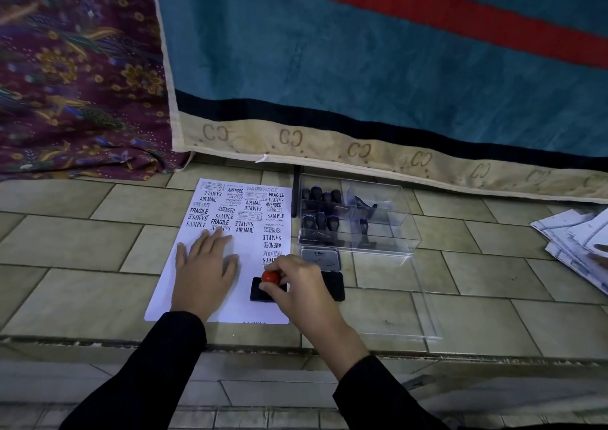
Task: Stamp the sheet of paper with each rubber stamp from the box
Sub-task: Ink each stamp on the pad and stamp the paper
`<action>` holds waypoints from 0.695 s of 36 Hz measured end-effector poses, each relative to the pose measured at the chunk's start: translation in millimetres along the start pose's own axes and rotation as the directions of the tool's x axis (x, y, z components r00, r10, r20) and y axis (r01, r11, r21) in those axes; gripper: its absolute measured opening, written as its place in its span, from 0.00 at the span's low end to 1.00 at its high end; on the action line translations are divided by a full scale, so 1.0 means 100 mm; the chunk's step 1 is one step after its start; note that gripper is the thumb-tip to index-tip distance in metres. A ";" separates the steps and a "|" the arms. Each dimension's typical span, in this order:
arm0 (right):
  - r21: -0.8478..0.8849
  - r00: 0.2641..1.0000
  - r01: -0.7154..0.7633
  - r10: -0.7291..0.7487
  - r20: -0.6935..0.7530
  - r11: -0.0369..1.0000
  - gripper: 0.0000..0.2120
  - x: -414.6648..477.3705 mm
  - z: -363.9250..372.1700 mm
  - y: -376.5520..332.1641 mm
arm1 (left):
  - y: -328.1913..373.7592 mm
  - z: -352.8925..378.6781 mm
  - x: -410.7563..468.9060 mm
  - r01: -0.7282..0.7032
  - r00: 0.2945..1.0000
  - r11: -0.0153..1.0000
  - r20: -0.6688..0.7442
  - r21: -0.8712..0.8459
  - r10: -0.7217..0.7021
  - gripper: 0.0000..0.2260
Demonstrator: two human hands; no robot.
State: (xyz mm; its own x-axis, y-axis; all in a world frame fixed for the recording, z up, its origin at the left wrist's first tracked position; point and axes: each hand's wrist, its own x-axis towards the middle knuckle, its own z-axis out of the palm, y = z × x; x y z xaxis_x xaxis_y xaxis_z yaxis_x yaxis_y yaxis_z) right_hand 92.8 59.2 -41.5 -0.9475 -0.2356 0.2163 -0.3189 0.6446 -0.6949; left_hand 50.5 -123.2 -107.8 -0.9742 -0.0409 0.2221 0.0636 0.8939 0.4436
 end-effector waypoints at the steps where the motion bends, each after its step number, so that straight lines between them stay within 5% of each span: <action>1: 0.003 1.000 0.001 -0.001 -0.007 1.000 0.09 0.00 0.01 0.00 | 0.00 0.00 0.00 -0.003 1.000 1.000 -0.001 0.001 0.003 0.18; 25: 0.108 0.989 -0.145 0.143 0.023 0.984 0.11 0.06 0.00 0.04 | 0.03 -0.02 -0.01 0.004 1.000 1.000 0.003 0.012 -0.004 0.18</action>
State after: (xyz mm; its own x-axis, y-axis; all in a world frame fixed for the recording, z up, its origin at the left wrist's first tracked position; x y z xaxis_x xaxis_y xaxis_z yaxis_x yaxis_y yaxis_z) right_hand 86.2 60.3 -42.8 -0.9825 -0.1578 0.0986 -0.1739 0.5896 -0.7887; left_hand 52.3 -121.3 -104.7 -0.9750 -0.0431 0.2178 0.0572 0.8991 0.4341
